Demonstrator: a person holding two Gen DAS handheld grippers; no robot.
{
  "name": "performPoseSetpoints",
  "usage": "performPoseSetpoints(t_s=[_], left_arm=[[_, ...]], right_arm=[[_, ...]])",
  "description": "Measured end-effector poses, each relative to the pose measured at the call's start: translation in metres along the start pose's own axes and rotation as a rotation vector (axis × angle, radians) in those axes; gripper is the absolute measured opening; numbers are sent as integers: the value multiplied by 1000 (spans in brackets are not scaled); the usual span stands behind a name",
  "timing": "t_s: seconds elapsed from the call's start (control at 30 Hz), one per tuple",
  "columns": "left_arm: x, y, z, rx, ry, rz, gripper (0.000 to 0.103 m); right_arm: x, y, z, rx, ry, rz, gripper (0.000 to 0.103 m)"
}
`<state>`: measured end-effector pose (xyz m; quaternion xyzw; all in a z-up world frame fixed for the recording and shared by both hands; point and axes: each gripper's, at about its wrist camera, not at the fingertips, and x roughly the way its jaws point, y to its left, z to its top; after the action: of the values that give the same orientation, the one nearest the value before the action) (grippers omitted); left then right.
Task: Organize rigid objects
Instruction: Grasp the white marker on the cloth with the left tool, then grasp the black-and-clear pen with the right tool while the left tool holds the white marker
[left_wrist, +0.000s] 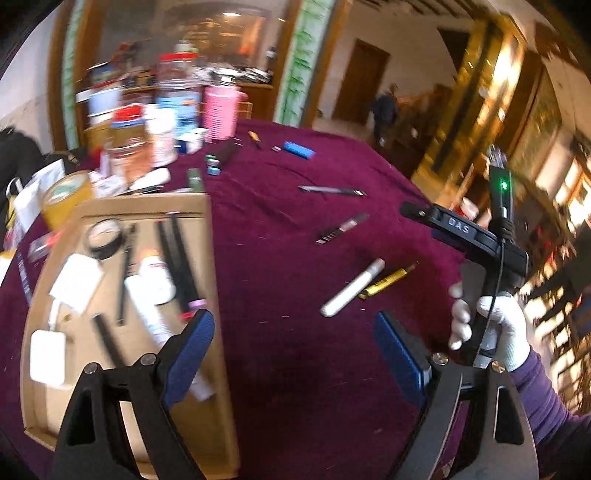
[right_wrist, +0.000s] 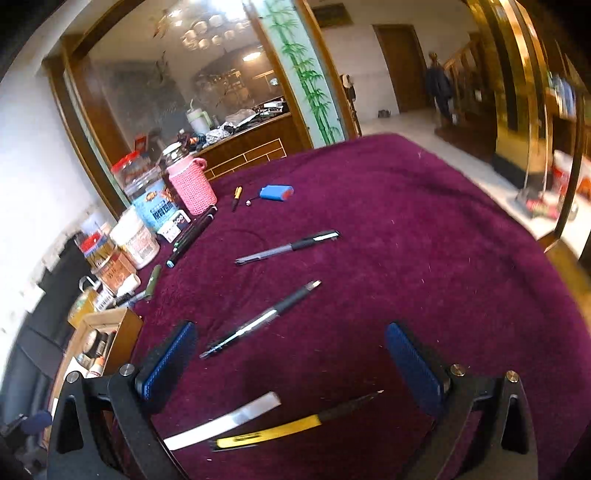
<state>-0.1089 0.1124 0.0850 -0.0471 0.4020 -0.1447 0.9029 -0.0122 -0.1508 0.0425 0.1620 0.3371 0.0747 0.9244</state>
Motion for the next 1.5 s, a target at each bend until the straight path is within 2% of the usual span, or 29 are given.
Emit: performPoseSetpoints(t_s=[0.13, 0.27, 0.33, 0.4, 0.47, 0.5, 0.6, 0.63, 0.67, 0.73, 0.93, 1.0, 1.07, 1.13, 1.2, 1.23, 1.3, 1.33, 1.37, 1.5], left_arm=[[31, -27, 4, 64, 48, 13, 87], [71, -53, 4, 190, 96, 60, 87], [85, -62, 3, 258, 108, 55, 87], [100, -68, 3, 310, 133, 34, 74], [119, -68, 4, 301, 206, -22, 33], [125, -66, 5, 285, 223, -33, 31], [132, -64, 9, 267, 206, -44, 31], [132, -64, 9, 260, 205, -43, 28], [131, -63, 8, 258, 203, -27, 19], [128, -60, 6, 258, 208, -26, 15], [117, -59, -1, 250, 218, -5, 14], [123, -62, 1, 251, 223, 12, 24], [128, -67, 3, 253, 215, 15, 42], [133, -76, 3, 284, 199, 34, 53], [136, -79, 2, 301, 162, 54, 55], [136, -78, 3, 289, 161, 50, 54], [134, -71, 5, 252, 155, 46, 37], [132, -67, 6, 245, 152, 53, 19], [130, -62, 7, 225, 154, 39, 12], [118, -39, 7, 89, 146, -46, 12]], right_arm=[[1, -27, -5, 90, 20, 15, 102], [4, -32, -7, 113, 38, 10, 102], [6, -33, -8, 124, 48, 18, 102], [5, -35, -8, 127, 45, 13, 102], [5, -36, -7, 132, 38, 8, 102], [4, -36, -7, 136, 35, 7, 102], [7, -39, -6, 152, 45, 1, 102], [8, -39, -6, 155, 49, 0, 102], [9, -40, -7, 160, 54, -1, 102], [10, -41, -7, 165, 59, -7, 102], [14, -43, -8, 174, 80, -6, 102], [14, -43, -8, 173, 78, -7, 102], [14, -43, -8, 174, 77, -9, 102], [16, -44, -8, 177, 80, -12, 102], [17, -44, -9, 180, 85, -13, 102], [18, -45, -9, 181, 87, -14, 102], [18, -45, -9, 183, 89, -12, 102], [19, -45, -9, 184, 90, -12, 102], [19, -45, -9, 184, 92, -14, 102], [22, -47, -10, 198, 109, -12, 102]])
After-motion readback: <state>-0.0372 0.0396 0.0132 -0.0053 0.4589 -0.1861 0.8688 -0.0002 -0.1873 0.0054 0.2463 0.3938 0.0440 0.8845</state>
